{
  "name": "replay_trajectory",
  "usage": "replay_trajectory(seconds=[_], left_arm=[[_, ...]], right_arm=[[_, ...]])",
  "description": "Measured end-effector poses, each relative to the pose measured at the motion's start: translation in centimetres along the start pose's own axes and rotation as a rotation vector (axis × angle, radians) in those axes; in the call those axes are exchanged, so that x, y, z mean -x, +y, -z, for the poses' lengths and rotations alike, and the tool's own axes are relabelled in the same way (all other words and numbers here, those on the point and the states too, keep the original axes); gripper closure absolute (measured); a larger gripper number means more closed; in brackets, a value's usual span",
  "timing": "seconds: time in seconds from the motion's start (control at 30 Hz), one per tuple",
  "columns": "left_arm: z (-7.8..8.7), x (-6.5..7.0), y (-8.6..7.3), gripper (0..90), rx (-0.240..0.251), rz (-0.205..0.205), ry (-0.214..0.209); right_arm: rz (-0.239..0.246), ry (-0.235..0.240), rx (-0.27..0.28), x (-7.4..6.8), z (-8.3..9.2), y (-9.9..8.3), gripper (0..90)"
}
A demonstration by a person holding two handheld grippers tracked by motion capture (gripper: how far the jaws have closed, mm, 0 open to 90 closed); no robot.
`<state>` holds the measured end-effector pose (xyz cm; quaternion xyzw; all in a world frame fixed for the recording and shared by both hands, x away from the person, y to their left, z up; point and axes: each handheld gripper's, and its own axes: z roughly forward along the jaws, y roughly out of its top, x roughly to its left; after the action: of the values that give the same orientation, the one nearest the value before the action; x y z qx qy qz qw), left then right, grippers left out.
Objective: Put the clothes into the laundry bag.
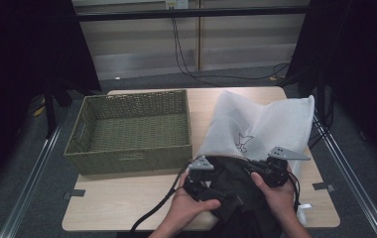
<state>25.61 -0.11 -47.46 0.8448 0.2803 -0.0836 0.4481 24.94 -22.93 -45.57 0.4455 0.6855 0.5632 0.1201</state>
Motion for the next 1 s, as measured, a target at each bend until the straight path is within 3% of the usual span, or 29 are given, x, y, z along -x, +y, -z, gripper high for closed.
replay_trajectory(seconds=[0.07, 0.13, 0.17, 0.23, 0.27, 0.33, 0.47, 0.53, 0.57, 0.67, 0.7, 0.77, 0.83, 0.93, 1.0], left_arm=[[-1.6, 0.1, -0.4, 9.5, -0.065, -0.005, 0.059], [-2.0, 0.4, -0.2, 17.6, -0.059, -0.026, 0.096], [-1.9, 0.4, 0.3, 26.5, -0.063, -0.038, 0.101], [-1.7, 0.4, 0.9, 57.8, -0.053, -0.07, 0.081], [-1.6, 0.4, 1.2, 68.9, -0.036, -0.082, 0.1], [-1.1, 0.0, 2.0, 75.1, 0.013, -0.07, 0.093], [1.7, -0.4, 4.4, 76.8, 0.264, -0.074, 0.144], [1.9, -1.0, 4.8, 76.7, 0.317, -0.04, 0.155], [1.3, -1.5, 4.7, 76.3, 0.296, -0.015, 0.175], [-1.9, -3.2, 3.2, 73.9, 0.15, -0.023, 0.274], [-2.3, -3.6, 2.7, 72.9, 0.149, -0.019, 0.262], [-1.6, -3.6, 2.8, 69.9, 0.161, -0.006, 0.231], [-0.4, -2.9, 3.1, 60.2, 0.186, 0.006, 0.197], [2.4, -1.9, 2.9, 40.3, 0.244, -0.004, 0.134], [3.7, -1.2, 2.4, 40.1, 0.259, -0.036, 0.103]], right_arm=[[-0.003, 0.002, -0.004, -0.2, -0.1, -0.1, 88.7], [0.001, 0.009, -0.013, -0.4, -0.2, -0.2, 88.7], [0.004, 0.014, -0.011, -0.4, -0.2, -0.2, 88.7], [0.002, 0.03, -0.003, -0.6, 0.0, -0.1, 88.7], [0.012, 0.036, 0.006, -0.7, 0.1, 0.0, 88.7], [0.032, 0.046, 0.024, -1.1, 0.5, 0.4, 88.8], [0.077, 0.081, 0.067, -2.2, 1.9, 1.2, 88.7], [0.072, 0.123, 0.098, -2.3, 2.3, 1.7, 88.8], [0.07, 0.133, 0.087, -2.3, 2.3, 2.0, 88.8], [0.096, 0.096, 0.007, -2.2, 1.4, 1.2, 88.8], [0.078, 0.098, -0.015, -1.8, 0.8, 0.5, 88.8], [0.062, 0.085, -0.044, -1.4, 0.3, 0.0, 88.8], [0.049, 0.08, -0.032, -1.0, 0.5, 0.1, 88.8], [0.026, 0.069, -0.012, -0.3, 0.8, 0.2, 88.8], [0.003, 0.058, -0.01, 0.2, 0.8, 0.1, 88.8]])
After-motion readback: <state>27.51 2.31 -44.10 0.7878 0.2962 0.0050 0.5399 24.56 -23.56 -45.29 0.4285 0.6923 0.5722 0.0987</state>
